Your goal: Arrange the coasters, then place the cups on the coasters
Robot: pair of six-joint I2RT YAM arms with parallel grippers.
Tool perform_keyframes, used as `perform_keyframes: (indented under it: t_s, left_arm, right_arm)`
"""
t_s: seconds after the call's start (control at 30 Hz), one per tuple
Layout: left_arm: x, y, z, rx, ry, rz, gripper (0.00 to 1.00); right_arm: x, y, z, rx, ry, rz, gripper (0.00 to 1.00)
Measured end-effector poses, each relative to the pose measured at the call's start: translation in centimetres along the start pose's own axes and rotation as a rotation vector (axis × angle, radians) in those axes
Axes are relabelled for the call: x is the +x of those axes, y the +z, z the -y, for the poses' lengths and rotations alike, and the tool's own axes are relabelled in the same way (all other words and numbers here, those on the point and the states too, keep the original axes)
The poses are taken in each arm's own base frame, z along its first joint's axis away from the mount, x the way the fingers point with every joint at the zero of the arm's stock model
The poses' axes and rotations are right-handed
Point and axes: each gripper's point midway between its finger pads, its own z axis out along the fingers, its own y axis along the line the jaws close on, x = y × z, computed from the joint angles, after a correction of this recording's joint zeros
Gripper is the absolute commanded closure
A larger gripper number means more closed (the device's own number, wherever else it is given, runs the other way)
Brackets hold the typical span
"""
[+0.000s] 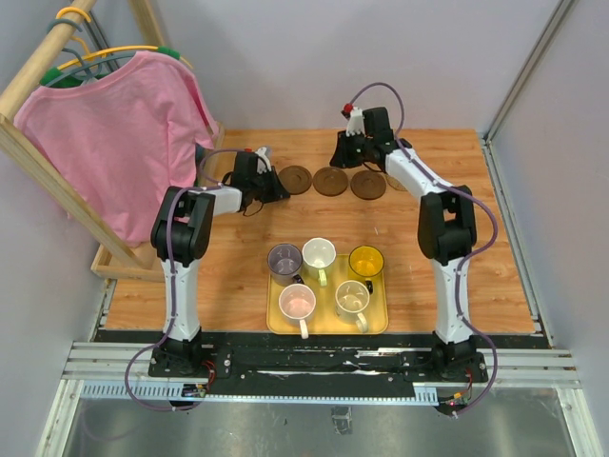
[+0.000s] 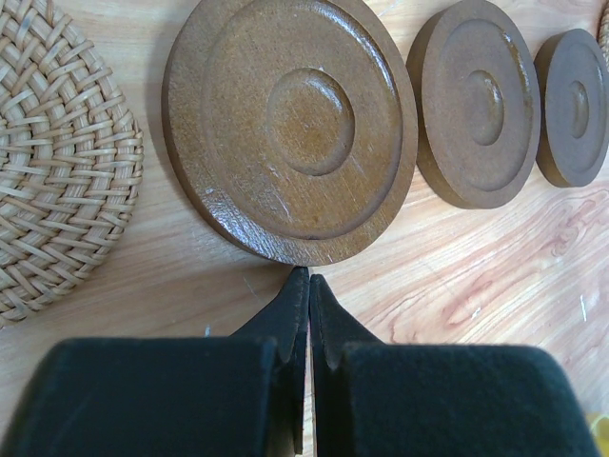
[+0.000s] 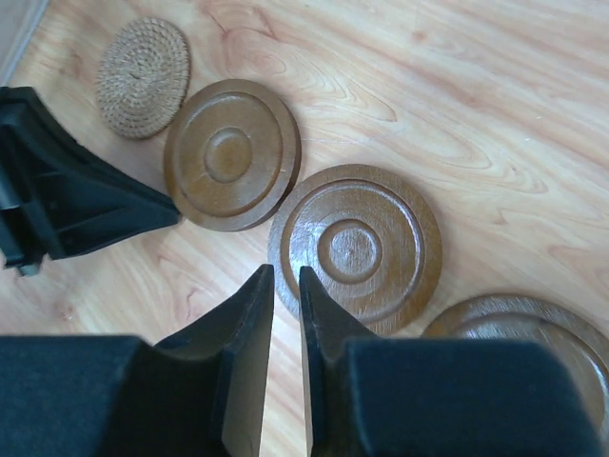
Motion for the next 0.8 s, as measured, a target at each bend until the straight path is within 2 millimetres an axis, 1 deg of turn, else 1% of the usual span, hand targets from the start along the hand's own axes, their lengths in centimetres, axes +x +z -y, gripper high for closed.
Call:
perform_keyframes:
  t_s: [0.1, 0.13, 0.2, 0.23, 0.33, 0.43, 0.47, 0.5, 0.57, 0.63, 0.7, 0.8]
  left_arm:
    - [0.0, 0.0, 0.0, 0.001, -0.001, 0.002, 0.99]
    - [0.0, 0.0, 0.0, 0.001, -0.002, 0.002, 1.0]
    - [0.0, 0.0, 0.0, 0.001, -0.003, 0.002, 1.0]
    - [-0.1, 0.0, 0.0, 0.001, -0.003, 0.003, 0.99]
    - [0.1, -0.1, 0.0, 0.004, -0.002, 0.007, 0.99]
    - [0.6, -0.7, 0.0, 0.001, -0.006, 0.003, 0.99]
    - [0.9, -1.0, 0.0, 0.0, -0.008, -0.001, 1.0]
    - [1.0, -1.3, 0.1, -0.001, -0.009, -0.002, 0.99]
    - [1.2, -1.8, 0.2, -0.002, -0.01, -0.003, 0.99]
    - [1.0, -2.3, 0.5, 0.002, -0.007, 0.004, 0.99]
    - [0.6, -2.6, 0.9, 0.007, -0.006, 0.014, 0.99]
    - [0.4, -3.1, 1.2, 0.014, -0.007, 0.027, 0.99]
  right_arm:
    - [-1.3, -2.2, -0.7, 0.022, -0.025, 0.047, 0.83]
    - [-1.5, -2.7, -0.7, 0.03, -0.028, 0.059, 0.83]
    - [-1.1, -3.4, -0.4, 0.049, -0.025, 0.066, 0.85]
    - [-0.5, -3.5, -0.1, 0.058, -0.017, 0.061, 0.85]
    - [2.4, -3.6, 1.7, 0.097, 0.028, 0.012, 0.88]
    - [5.9, -3.8, 3.9, 0.15, 0.077, -0.051, 0.88]
    - [7.4, -4.1, 4.6, 0.172, 0.095, -0.081, 0.88]
    - [8.4, -4.4, 5.0, 0.189, 0.108, -0.1, 0.88]
    - [9.8, -5.1, 5.5, 0.214, 0.123, -0.125, 0.88]
    - [10.4, -6.0, 5.4, 0.231, 0.127, -0.136, 0.88]
    - [10.1, -7.1, 5.1, 0.25, 0.121, -0.123, 0.88]
    - [9.5, -7.8, 5.0, 0.257, 0.114, -0.102, 0.89]
